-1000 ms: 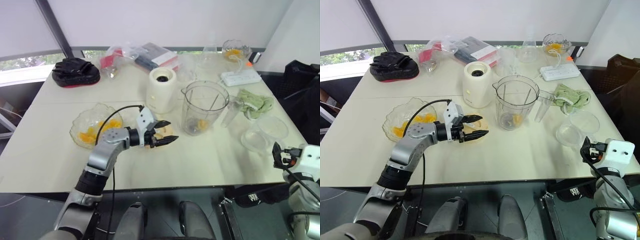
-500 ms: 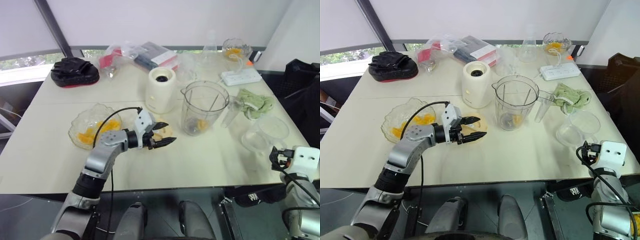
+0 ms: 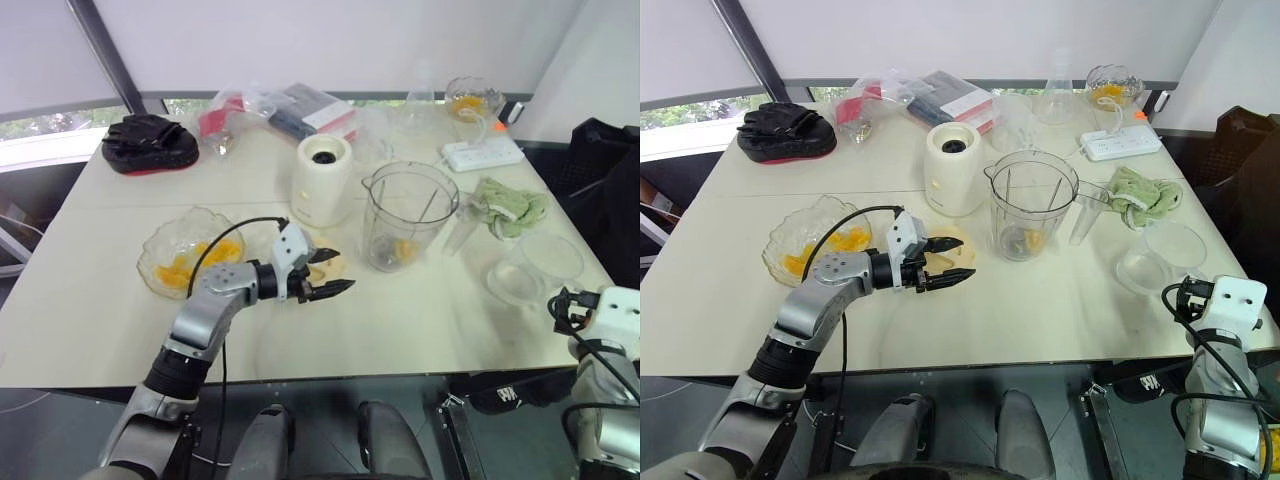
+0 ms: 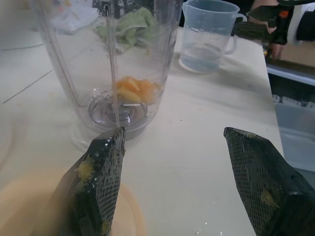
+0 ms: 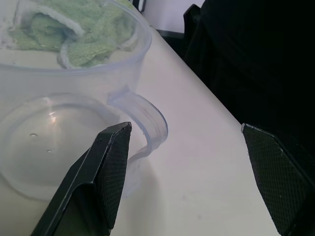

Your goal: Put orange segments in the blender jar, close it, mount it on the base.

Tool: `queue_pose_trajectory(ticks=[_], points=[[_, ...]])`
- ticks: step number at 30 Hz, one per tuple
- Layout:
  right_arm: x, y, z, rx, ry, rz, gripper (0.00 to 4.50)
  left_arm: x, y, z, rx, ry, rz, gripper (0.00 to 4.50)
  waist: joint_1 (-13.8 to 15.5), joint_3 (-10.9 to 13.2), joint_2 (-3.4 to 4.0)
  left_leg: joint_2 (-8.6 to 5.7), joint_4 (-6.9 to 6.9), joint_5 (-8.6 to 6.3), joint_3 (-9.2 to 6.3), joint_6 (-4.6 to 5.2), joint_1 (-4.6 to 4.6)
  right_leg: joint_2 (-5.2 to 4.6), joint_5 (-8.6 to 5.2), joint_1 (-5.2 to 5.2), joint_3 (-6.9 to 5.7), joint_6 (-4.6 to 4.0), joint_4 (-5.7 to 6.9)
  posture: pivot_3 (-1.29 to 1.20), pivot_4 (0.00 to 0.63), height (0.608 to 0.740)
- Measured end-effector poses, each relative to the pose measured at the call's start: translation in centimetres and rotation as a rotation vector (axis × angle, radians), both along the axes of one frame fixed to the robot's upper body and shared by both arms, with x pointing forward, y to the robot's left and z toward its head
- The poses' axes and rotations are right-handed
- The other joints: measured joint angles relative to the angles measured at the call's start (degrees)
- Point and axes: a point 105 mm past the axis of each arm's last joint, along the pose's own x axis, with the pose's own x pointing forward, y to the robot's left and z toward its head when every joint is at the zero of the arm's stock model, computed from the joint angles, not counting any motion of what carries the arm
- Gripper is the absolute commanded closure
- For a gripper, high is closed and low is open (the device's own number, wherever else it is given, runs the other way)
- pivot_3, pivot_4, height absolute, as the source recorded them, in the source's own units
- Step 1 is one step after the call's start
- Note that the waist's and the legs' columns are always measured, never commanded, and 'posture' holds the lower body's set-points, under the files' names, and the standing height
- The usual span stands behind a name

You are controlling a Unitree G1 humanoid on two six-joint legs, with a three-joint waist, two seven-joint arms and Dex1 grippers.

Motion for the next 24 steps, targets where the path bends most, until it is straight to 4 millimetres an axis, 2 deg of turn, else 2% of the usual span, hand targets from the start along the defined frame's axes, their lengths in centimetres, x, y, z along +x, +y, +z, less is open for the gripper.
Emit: queue_pose_trajectory(ticks=[6, 14, 24], points=[[0.3, -0.2, -0.2, 0.057, -0.033, -0.038, 0.81, -0.2, 0.2, -0.3, 0.006, 0.005, 0.004, 1.22, 0.0, 0.0, 0.00, 0.00, -0.02, 0.00, -0.01, 0.00, 0.00, 0.00, -0.01, 0.00, 0.00, 0.00, 0.00, 0.00, 0.150, 0.740], [1.2, -0.1, -1.1, 0.232, -0.084, -0.108, 0.81, -0.3, 0.2, -0.2, 0.007, -0.003, 0.005, 1.22, -0.1, 0.0, 0.02, 0.00, -0.04, 0.00, -0.01, 0.00, -0.01, 0.00, -0.01, -0.03, 0.00, -0.01, -0.01, 0.00, 0.150, 0.740], [1.9, -0.7, -1.5, 0.289, -0.099, -0.146, 0.81, -0.2, 0.3, -0.1, 0.010, -0.008, 0.007, 1.22, -0.2, 0.0, 0.03, 0.00, -0.07, 0.00, 0.00, 0.00, -0.01, 0.00, -0.02, -0.05, 0.00, -0.01, -0.01, 0.00, 0.150, 0.740]])
